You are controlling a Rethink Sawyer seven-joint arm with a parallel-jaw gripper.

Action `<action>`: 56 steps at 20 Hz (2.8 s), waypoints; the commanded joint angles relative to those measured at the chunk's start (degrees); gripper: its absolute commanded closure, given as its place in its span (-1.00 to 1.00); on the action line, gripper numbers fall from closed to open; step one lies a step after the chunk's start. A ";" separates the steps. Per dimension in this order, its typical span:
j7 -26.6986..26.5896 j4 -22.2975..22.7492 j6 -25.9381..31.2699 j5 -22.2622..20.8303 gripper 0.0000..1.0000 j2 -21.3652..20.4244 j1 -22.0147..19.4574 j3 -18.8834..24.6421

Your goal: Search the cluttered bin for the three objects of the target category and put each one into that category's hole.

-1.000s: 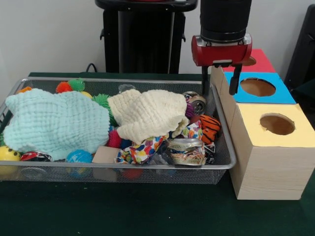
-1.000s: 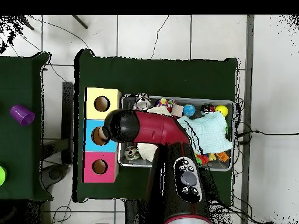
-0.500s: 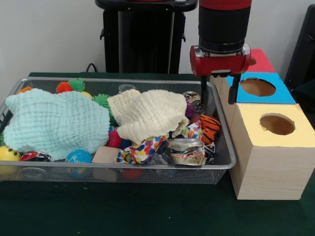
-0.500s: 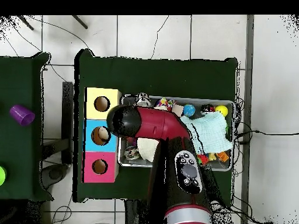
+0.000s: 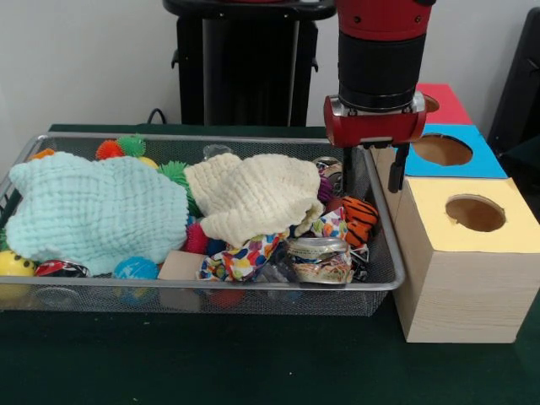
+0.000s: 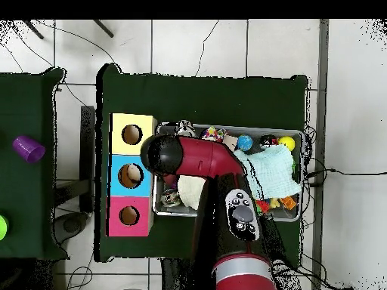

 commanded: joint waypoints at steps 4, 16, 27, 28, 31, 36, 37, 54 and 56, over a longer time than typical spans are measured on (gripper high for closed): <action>0.04 -1.22 -3.84 -5.13 -1.00 3.26 -2.16 4.56; -0.18 0.21 -6.37 -7.50 -1.00 3.80 -5.11 6.36; 2.19 -3.38 -6.60 -10.74 -1.00 5.44 -2.02 3.68; 2.56 -3.30 -6.91 -11.11 -1.00 5.23 -1.58 3.34; 3.60 -2.93 -7.40 -11.60 -1.00 5.06 -0.67 3.08; 5.05 -3.21 -7.67 -11.89 -1.00 5.28 0.99 2.55; 5.52 -3.15 -7.81 -11.73 -1.00 5.42 1.50 2.59; 4.86 -5.58 -6.79 -10.52 -1.00 9.10 1.08 3.46; 4.64 -5.22 -6.78 -9.92 -1.00 9.61 0.12 4.37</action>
